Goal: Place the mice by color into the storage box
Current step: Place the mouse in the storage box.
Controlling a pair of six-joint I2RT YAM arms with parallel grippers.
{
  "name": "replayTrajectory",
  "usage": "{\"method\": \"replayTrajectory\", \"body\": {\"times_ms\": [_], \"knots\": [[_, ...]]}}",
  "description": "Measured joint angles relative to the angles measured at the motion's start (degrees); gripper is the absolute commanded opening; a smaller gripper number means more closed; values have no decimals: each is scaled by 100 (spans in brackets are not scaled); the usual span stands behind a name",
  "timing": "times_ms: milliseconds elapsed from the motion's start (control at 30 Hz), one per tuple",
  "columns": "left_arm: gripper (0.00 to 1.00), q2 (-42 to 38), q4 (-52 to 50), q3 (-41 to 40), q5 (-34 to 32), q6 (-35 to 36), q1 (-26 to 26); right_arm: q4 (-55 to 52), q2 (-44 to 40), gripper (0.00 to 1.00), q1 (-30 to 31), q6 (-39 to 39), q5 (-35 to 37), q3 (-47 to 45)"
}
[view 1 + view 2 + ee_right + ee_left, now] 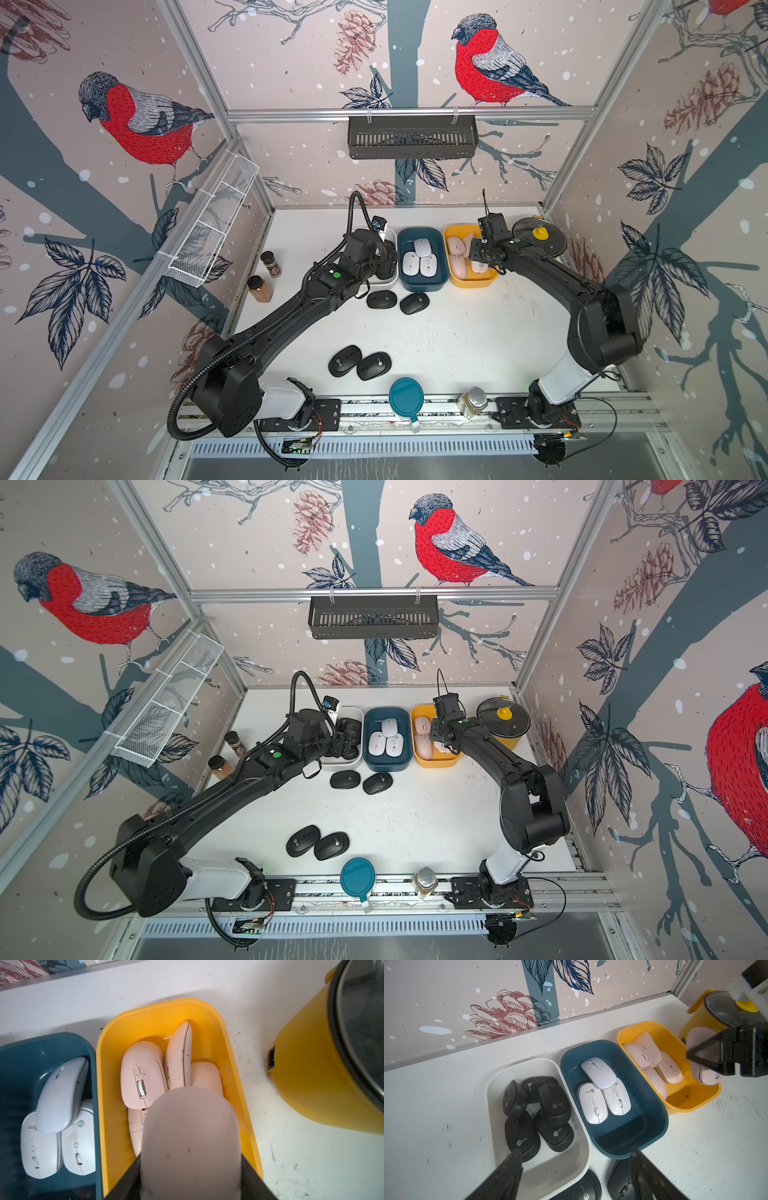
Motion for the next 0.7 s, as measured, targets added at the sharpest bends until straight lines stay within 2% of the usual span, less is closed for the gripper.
{"method": "replayTrajectory", "body": {"times_ms": [467, 700], "knots": [[80, 63, 0, 0, -120, 4, 0, 170, 715, 57, -52, -149, -33, 61], [80, 129, 0, 0, -129, 39, 0, 173, 822, 71, -52, -243, -22, 101]]}}
